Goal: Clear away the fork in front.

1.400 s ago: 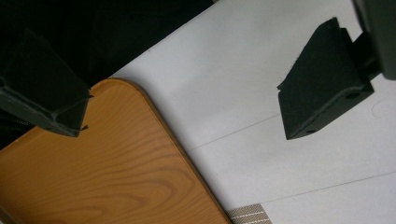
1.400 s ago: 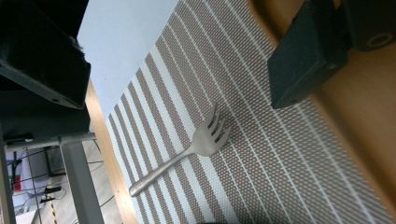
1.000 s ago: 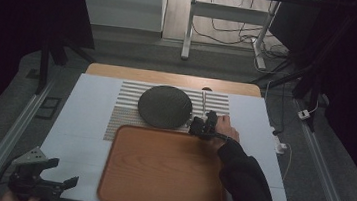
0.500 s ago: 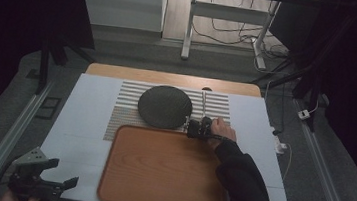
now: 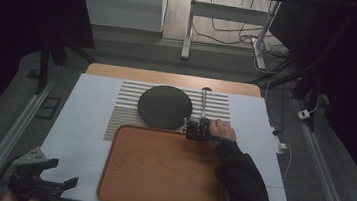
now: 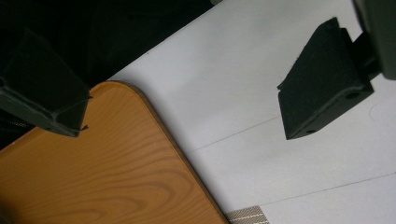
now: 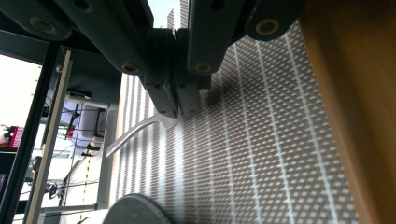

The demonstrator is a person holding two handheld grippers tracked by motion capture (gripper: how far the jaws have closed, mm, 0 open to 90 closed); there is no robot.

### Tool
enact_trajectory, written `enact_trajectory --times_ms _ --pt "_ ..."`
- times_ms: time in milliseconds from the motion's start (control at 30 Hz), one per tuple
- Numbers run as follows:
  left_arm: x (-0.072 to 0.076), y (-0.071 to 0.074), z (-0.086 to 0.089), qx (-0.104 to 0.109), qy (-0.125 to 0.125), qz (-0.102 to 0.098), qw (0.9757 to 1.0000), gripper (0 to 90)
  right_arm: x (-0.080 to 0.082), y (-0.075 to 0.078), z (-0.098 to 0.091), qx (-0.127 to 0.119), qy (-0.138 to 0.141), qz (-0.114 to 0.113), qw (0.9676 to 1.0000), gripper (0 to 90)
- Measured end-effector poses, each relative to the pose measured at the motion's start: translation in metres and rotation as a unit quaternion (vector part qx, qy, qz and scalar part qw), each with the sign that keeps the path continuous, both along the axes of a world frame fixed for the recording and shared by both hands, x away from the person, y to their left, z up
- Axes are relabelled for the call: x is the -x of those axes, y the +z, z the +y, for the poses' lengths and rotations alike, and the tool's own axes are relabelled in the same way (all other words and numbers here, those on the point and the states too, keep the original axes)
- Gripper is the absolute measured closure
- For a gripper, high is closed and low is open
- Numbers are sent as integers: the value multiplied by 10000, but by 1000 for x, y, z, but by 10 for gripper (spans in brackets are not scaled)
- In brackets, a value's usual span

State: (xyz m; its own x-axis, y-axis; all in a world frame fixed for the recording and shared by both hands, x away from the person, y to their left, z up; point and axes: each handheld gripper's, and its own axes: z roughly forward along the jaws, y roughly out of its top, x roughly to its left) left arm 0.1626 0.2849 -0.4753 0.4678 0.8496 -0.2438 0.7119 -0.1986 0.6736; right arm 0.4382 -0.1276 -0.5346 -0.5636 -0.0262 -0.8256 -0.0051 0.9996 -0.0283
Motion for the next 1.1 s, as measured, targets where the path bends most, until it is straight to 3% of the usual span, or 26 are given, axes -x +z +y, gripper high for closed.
enact_trajectory --times_ms 33,67,100,200,233,267,367,400,433,633,833,933,1000,1033,1067,1100 --pt "0 0 0 0 12 4 10000 15 0 4 0 -14 -15 226 9997 890" --pt "0 0 0 2 29 5 10000 12 2 5 -1 -107 3 43 9999 890" --pt "0 0 0 3 45 4 10000 8 2 8 -1 -174 -17 178 9997 891" --pt "0 0 1 25 70 10 10000 0 6 15 -4 -397 -12 137 9991 891" --pt "0 0 1 25 59 7 10000 0 6 20 -5 -433 -10 375 9984 890" --pt "0 1 1 22 62 8 10000 0 8 22 -7 -565 5 188 9982 890" --pt "0 1 0 6 33 10 10000 0 14 33 -10 -743 1 273 9969 890" --pt "0 1 0 3 11 10 10000 0 16 36 -12 -891 4 419 9951 890" --pt "-1 1 -1 41 -37 11 10000 0 19 39 -13 -923 -72 295 9953 890" --pt "-3 1 0 198 -226 -32 9995 0 30 58 -24 -1539 27 478 9869 890" --pt "-6 2 -2 250 -381 -182 9988 0 44 75 -32 -2316 -29 809 9694 890" --pt "-9 2 -6 300 -572 -215 9977 0 49 83 -38 -2724 10 1049 9564 890" --pt "-11 4 -8 386 -666 -246 9967 0 54 89 -42 -3017 3 1184 9460 890" --pt "-12 5 -9 441 -706 -274 9962 0 54 89 -42 -3017 3 1184 9460 890" --pt "-15 7 -9 545 -758 -325 9951 0 58 95 -46 -3268 54 1317 9359 891" --pt "-15 7 -9 545 -758 -325 9951 0 61 98 -48 -3399 84 1376 9303 890"
